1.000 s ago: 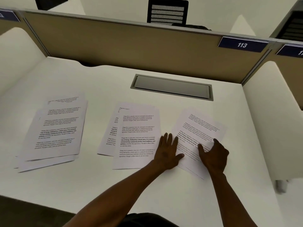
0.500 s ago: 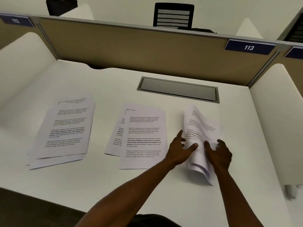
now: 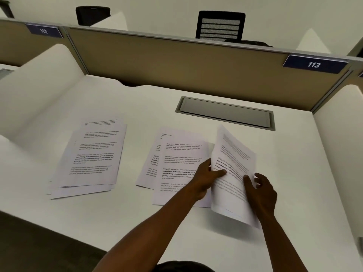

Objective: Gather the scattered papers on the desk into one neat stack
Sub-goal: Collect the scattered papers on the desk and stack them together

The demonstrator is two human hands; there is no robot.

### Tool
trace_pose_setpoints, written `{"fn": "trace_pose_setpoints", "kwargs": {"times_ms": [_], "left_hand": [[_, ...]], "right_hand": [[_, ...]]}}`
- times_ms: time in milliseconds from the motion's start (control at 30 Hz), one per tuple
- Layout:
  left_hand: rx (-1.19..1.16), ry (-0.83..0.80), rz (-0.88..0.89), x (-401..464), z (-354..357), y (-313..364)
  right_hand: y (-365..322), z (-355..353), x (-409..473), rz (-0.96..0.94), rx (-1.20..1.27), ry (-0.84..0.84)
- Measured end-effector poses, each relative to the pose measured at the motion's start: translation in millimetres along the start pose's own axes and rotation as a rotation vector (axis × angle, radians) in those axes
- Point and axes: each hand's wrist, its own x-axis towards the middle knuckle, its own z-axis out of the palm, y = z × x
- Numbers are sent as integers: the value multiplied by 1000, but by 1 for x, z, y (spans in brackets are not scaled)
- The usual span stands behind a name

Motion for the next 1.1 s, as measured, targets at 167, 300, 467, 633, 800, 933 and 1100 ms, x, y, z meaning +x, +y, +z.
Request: {"fn": "trace_pose_setpoints", "kwargs": {"times_ms": [167, 300, 467, 633, 800, 933, 1100], "left_hand": [[491, 331, 228, -19, -58, 13], [628, 478, 176, -25, -87, 3], [948, 627, -6, -30, -104, -18], [971, 658, -129, -29, -109, -16], [561, 638, -88, -19, -113, 3], [369, 551, -59, -18, -122, 15], [417, 528, -91, -18, -132, 11]], "right_hand": [[-21, 39, -10, -36, -10, -96], [-38, 74, -21, -118, -108, -191], [-52, 100, -34, -236, -316, -253], [-54, 108, -39, -301, -400, -288], [-50, 105, -36, -336, -400, -299], [-50, 105, -34, -353, -389, -307], [-47, 107, -36, -376, -383, -327]]}}
